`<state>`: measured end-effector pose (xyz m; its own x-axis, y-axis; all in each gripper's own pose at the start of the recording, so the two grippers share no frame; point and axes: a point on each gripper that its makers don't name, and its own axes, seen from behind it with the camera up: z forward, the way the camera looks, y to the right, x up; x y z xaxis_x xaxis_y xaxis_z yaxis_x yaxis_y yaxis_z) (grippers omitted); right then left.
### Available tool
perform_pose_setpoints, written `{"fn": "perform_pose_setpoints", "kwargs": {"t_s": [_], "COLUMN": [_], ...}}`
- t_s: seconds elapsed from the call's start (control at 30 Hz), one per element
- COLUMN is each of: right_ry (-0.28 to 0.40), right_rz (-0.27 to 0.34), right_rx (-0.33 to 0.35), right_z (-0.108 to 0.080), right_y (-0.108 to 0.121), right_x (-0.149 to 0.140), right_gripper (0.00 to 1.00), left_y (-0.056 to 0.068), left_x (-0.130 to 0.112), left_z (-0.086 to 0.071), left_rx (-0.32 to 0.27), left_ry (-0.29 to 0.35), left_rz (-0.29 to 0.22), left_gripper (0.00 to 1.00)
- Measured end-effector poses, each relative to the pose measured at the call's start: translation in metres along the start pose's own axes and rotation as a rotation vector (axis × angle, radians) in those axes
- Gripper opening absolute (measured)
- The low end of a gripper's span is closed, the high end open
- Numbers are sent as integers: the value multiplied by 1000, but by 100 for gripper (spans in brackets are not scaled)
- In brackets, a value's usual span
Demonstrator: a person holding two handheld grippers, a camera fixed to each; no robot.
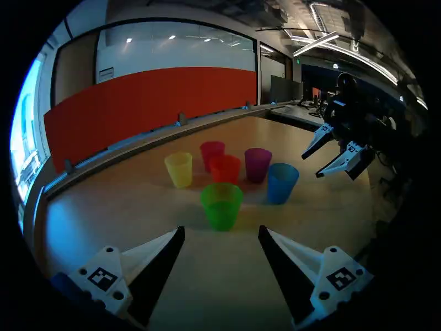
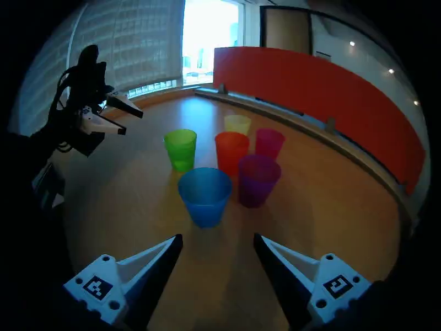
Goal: Pour water
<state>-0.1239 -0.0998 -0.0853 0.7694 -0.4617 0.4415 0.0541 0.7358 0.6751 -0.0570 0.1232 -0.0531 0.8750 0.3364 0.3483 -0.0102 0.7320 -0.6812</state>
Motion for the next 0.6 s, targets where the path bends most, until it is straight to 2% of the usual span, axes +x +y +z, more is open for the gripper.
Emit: {"fn": "perform_pose_setpoints", "kwargs": {"t_s": [0.2, 0.3, 0.5, 0.6], "right_ry": [26, 41, 79, 102], "right_rz": [25, 45, 105, 141], "right_rx": [-45, -70, -139, -186], "right_z": [-10, -12, -17, -23], "right_y": [8, 13, 30, 38], "right_x": [1, -1, -2, 0], "right_gripper": [100, 100, 100, 100], "left_y": [-8, -13, -23, -30], "left_x": [-4, -1, -1, -2], "left_z": [-4, -6, -12, -16], "left_rx": [44, 72, 133, 167], "left_ry": [3, 25, 55, 73], "left_rz": [-16, -25, -30, -51], "left_gripper": [100, 99, 99, 99]}}
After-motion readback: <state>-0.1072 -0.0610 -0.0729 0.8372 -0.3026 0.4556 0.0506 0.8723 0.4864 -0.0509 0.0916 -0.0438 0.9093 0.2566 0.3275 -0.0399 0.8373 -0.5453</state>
